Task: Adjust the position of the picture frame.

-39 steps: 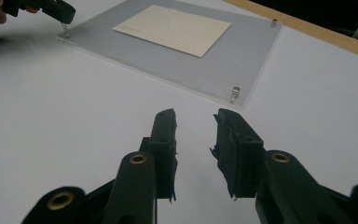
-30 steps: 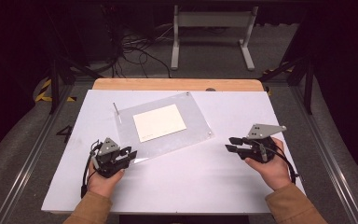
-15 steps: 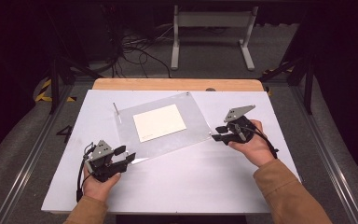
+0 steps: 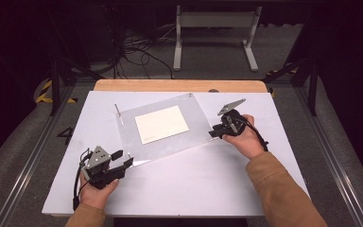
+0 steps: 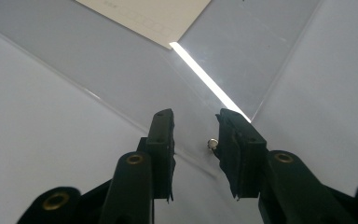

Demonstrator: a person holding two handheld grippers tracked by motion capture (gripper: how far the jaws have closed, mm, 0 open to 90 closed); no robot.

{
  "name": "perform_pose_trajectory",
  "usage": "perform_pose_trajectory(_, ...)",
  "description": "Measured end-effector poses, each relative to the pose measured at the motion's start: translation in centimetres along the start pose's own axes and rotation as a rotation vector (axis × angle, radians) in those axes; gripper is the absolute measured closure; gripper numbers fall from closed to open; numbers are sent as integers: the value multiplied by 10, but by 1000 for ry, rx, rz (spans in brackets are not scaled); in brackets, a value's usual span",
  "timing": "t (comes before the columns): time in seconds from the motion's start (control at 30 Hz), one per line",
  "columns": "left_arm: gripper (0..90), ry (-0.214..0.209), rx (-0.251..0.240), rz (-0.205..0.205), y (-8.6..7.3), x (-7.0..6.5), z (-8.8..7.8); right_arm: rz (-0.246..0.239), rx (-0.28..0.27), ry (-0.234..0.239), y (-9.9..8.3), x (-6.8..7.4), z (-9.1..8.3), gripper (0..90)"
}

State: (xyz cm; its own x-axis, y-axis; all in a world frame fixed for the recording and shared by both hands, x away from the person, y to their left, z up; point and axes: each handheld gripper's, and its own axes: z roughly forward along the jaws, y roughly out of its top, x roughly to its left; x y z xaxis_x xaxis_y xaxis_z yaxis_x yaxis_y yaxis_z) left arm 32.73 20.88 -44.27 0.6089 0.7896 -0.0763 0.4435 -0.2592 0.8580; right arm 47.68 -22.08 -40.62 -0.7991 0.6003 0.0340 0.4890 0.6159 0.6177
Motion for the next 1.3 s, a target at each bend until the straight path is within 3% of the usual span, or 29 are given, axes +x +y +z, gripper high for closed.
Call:
perform_pose_trajectory(0.27, 473, -2, 7, 6, 0, -1, 3, 12, 36, -31, 4, -4, 16, 685)
perform_pose_trajectory(0.43, 473, -5, 9, 7, 0, -2, 5, 28, 61, -56, 3, -7, 26, 762)
perform_pose_trajectory(0.6, 474, -5, 14, 10, 0, -2, 7, 20, 88, -58, 4, -5, 29, 834)
perform_pose_trajectory(0.83, 474, -6, 12, 10, 0, -2, 7, 26, 125, -63, 8, -4, 29, 847)
perform_pose_trajectory(0.97, 474, -3, 6, 11, 0, -1, 5, 1, 164, -68, 10, 1, 28, 848)
perform_pose_trajectory(1.17, 471, -8, 2, -11, -3, 0, -1, -58, 211, -19, 0, 17, 18, 849)
perform_pose_trajectory(1.3, 467, -8, 8, -5, -4, 0, -4, -89, 230, 18, -7, 30, 13, 849)
